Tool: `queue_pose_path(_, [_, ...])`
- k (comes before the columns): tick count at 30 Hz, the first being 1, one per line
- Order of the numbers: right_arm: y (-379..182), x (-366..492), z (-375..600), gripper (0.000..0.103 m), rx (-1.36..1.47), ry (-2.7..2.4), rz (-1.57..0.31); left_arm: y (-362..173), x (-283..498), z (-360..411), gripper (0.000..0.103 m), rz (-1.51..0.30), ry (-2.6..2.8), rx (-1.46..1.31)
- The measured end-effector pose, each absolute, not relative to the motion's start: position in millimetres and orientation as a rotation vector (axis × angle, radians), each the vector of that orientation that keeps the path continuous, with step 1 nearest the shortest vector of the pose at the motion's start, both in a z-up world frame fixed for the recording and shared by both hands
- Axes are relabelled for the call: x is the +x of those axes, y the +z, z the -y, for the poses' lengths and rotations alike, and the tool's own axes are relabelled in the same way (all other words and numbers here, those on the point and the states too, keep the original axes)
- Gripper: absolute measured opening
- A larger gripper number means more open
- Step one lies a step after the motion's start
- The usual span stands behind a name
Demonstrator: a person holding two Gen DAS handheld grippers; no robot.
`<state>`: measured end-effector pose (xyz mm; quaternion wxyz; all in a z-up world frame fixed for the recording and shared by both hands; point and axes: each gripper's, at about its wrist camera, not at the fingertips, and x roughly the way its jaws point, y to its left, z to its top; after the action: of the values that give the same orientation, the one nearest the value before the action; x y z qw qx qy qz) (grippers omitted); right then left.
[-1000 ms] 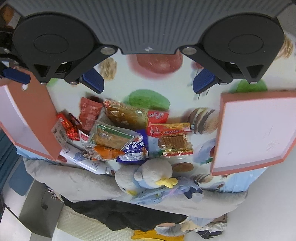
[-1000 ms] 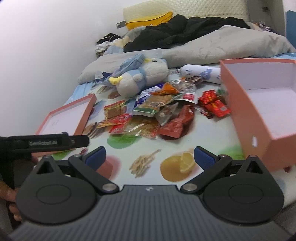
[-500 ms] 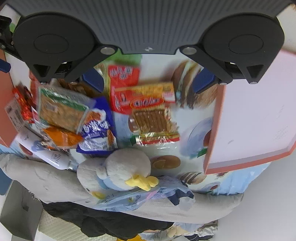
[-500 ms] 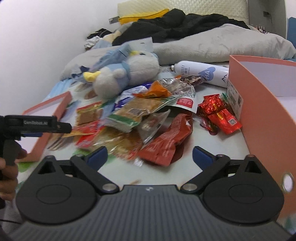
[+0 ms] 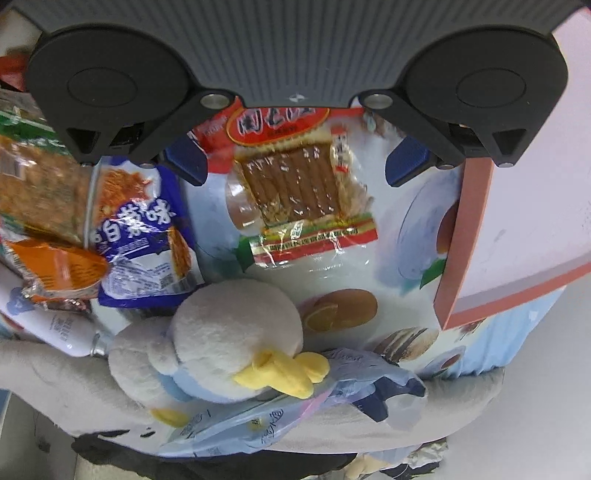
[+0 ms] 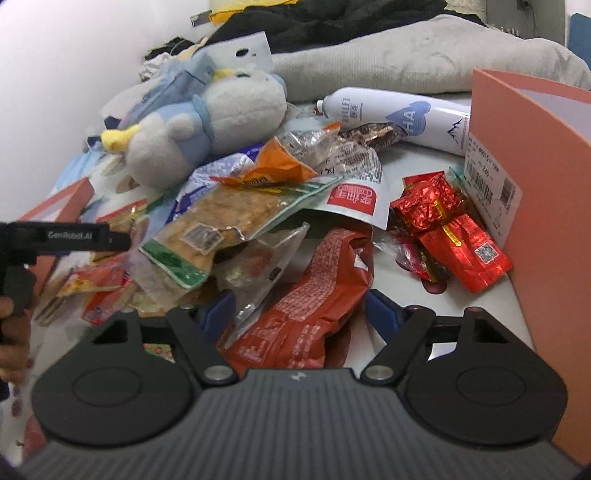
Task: Organize snacks
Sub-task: 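Move the right tool down toward the red-orange jerky bag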
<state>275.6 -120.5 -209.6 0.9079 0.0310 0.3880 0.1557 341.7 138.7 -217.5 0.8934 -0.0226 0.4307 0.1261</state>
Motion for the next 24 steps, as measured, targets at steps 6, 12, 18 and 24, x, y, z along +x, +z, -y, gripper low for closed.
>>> queue_pose_path(6, [-211.9, 271.7, 111.3, 0.078, -0.018, 0.322, -0.786, -222.5, 350.2, -138.2, 0.103, -0.89, 0.271, -0.025])
queue_pose_path(12, [-209.9, 272.6, 111.8, 0.066, -0.046, 0.337, -0.797, -229.8, 353.7, -142.2, 0.099, -0.905, 0.274, -0.07])
queue_pose_path(18, [-206.7, 268.1, 114.4, 0.057, -0.061, 0.346, -0.802, -233.3, 351.6, -146.3, 0.093, -0.88, 0.268, -0.096])
queue_pose_path(24, [-205.8, 260.9, 120.9, 0.056, -0.062, 0.351, -0.812, -232.5, 341.8, -140.7, 0.089, -0.89, 0.25, -0.095])
